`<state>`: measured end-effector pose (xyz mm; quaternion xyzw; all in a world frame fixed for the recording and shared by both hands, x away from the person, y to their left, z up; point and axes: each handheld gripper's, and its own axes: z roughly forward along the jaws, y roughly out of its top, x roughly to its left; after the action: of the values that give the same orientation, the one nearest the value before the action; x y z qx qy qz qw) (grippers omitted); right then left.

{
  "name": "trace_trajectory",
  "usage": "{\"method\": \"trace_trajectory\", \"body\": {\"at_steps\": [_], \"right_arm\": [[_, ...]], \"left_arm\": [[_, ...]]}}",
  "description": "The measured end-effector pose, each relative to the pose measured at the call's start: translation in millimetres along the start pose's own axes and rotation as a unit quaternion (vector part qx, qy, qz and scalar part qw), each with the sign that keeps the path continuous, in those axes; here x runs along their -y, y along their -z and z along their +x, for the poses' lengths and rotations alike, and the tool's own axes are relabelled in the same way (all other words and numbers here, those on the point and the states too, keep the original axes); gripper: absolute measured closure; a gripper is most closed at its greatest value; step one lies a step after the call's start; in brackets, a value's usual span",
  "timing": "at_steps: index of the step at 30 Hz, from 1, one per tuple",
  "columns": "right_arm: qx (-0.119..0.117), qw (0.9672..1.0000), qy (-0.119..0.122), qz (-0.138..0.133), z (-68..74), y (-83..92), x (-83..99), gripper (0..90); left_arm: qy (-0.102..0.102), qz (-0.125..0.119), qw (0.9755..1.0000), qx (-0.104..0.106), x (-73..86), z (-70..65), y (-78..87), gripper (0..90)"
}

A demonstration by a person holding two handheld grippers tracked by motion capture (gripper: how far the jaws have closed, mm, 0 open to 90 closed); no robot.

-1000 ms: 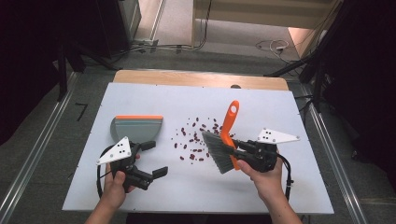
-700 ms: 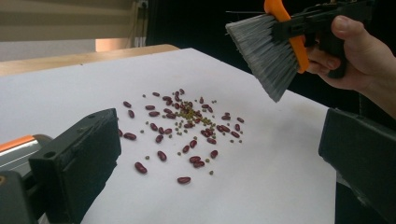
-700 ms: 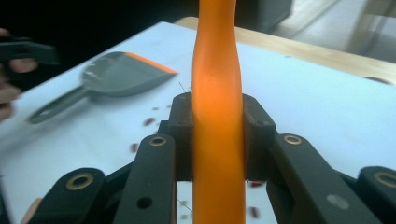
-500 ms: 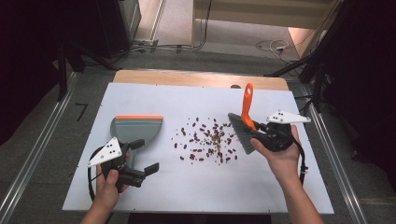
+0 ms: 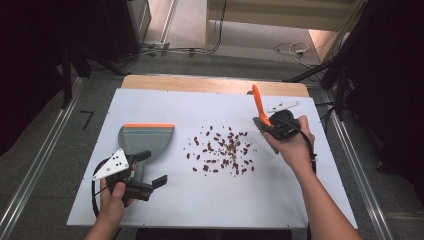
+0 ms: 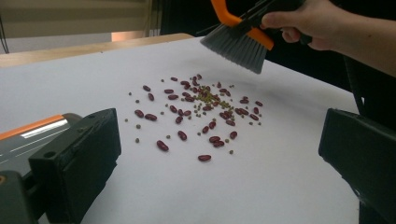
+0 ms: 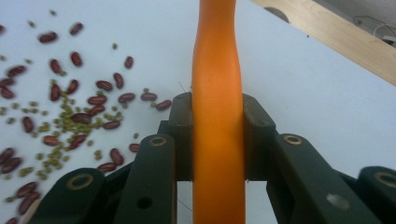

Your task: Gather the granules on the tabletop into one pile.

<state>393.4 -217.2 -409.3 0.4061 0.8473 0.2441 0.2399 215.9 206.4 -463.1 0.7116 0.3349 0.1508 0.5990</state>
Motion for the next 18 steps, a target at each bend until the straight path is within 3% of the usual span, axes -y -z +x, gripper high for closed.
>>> {"method": "trace_trajectory", "body": {"at_steps": [3,5,9,10,15,18], "right_arm": [[0.012,0.9996,0.019,0.018,4.9,-11.5,-3.6,68.8],[0.033,0.9978,0.043,0.037,12.9,-27.1,-8.6,68.8],[0.042,0.9957,0.065,0.051,23.1,-40.5,-12.1,68.8],[0.047,0.9928,0.094,0.057,34.8,-46.2,-14.9,68.8],[0.046,0.9873,0.135,0.07,59.0,-49.0,-14.7,68.8],[0.028,0.9883,0.132,0.07,62.7,-44.3,-12.5,68.8]], "left_arm": [[0.0,0.002,1.0,0.0,0.5,-0.1,0.3,0.2],[0.0,0.003,1.0,0.0,1.1,-0.4,-0.1,0.1],[0.0,0.004,1.0,-0.002,1.6,0.6,0.1,0.1],[0.002,0.004,1.0,-0.002,2.0,1.3,0.4,0.1],[0.002,0.004,1.0,-0.002,2.2,2.3,1.1,0.1],[0.002,0.005,1.0,-0.002,2.2,2.2,0.6,0.2]]}}
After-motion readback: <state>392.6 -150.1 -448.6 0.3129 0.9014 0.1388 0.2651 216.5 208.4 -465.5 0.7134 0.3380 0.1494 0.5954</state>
